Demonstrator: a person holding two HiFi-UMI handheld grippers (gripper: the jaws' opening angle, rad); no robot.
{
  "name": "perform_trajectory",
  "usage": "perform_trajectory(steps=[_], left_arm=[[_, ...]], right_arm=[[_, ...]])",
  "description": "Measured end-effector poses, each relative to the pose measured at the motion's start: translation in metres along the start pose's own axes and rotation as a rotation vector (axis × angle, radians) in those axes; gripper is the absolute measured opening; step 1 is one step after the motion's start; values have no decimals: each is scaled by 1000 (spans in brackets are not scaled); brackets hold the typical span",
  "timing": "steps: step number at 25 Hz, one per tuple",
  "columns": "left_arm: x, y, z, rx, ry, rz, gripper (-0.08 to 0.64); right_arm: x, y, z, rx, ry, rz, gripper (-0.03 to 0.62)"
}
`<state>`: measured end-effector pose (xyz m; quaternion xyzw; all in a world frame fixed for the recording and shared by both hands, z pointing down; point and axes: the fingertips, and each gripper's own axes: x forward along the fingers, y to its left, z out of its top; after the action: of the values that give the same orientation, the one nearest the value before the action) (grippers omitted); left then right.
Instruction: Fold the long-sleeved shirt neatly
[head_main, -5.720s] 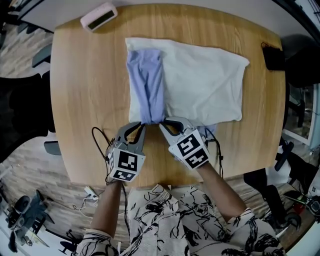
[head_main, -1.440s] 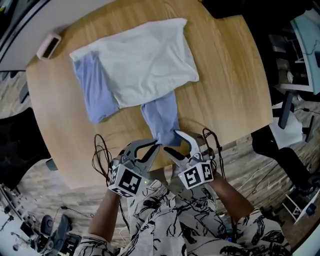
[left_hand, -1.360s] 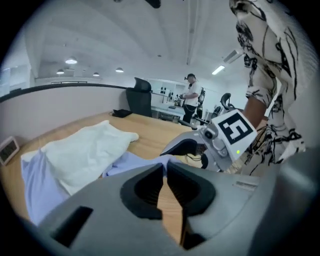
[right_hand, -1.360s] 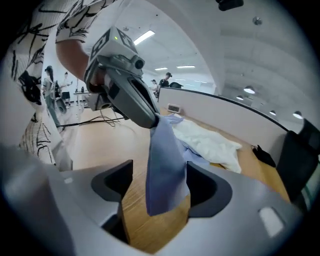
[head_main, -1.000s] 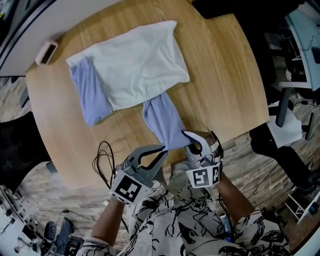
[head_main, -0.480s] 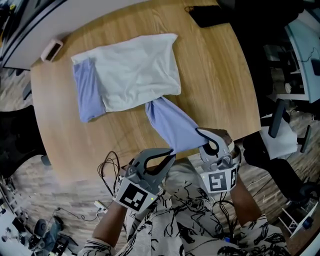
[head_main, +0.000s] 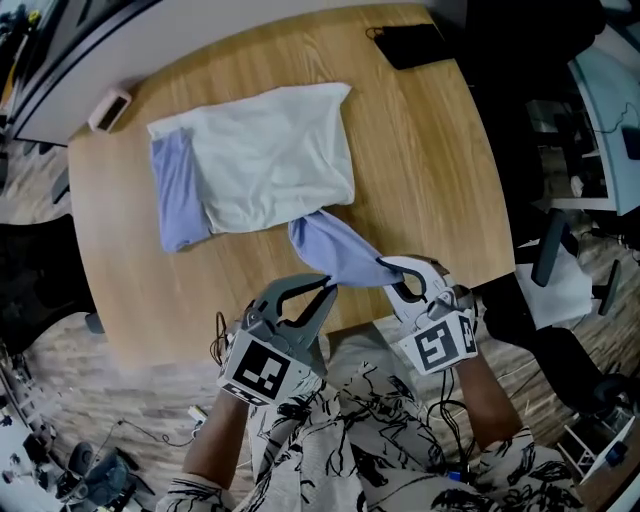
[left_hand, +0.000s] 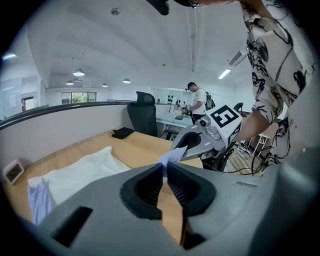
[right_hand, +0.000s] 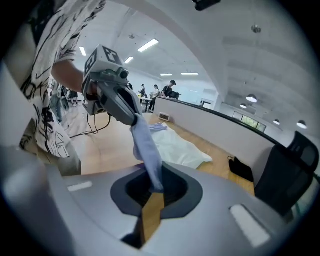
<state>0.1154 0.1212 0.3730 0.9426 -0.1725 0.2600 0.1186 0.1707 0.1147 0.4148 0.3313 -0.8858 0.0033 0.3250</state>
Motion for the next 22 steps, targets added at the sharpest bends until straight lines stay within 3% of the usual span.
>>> perform_trajectory(steps=[8, 15, 22], left_arm=[[5, 89, 39, -36, 11, -78, 35], [26, 146, 46, -85, 32, -180, 34], [60, 187, 56, -51, 79, -236, 34]], right_arm=[[40, -59, 42, 140, 66, 130, 17], [80, -103, 44, 192, 146, 182, 17], [104, -139, 32, 302, 175, 249, 17]])
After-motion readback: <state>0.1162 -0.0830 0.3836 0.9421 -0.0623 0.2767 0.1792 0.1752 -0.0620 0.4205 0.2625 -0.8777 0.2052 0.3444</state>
